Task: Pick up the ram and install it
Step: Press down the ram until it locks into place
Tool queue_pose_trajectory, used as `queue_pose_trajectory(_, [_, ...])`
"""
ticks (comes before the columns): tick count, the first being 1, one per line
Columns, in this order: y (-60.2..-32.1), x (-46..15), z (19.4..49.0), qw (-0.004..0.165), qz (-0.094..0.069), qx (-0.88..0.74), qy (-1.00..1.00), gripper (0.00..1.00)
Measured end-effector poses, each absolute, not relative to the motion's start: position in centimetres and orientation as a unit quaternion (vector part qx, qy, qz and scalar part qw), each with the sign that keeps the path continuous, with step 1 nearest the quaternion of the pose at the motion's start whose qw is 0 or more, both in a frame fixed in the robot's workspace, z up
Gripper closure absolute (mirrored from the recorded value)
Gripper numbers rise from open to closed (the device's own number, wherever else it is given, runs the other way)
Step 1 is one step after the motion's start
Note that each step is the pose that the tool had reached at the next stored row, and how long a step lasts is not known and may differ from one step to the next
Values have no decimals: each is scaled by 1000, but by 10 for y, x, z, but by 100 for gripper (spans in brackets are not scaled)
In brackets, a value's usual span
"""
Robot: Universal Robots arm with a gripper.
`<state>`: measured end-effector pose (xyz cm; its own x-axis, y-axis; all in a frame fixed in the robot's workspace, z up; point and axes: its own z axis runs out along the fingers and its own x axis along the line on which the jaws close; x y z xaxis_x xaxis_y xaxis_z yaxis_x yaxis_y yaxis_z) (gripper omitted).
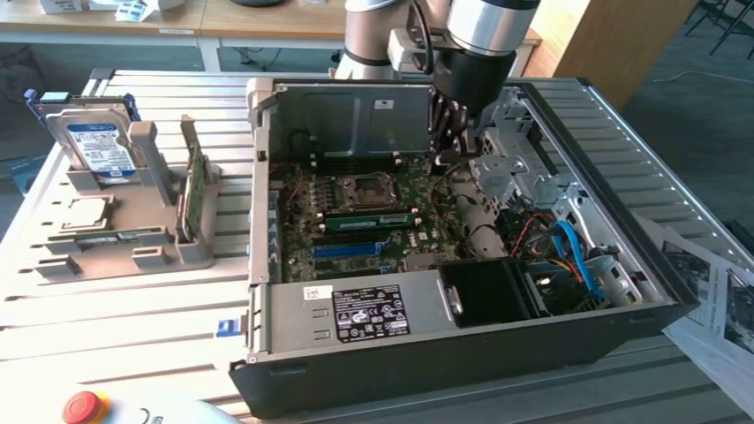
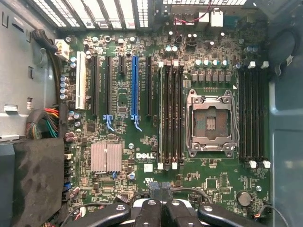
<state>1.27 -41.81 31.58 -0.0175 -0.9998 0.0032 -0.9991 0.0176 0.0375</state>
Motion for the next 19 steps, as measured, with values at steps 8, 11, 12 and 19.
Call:
queue_pose_trajectory(8, [-418, 13, 301, 14, -12, 701, -713, 90])
queue_pose_trajectory(11, [-418, 13, 297, 14, -12, 701, -713, 90])
queue_pose_trajectory(12, [-418, 13, 296, 14, -12, 701, -713, 90])
queue_pose_trajectory(19, [-418, 13, 287, 14, -12, 701, -713, 90])
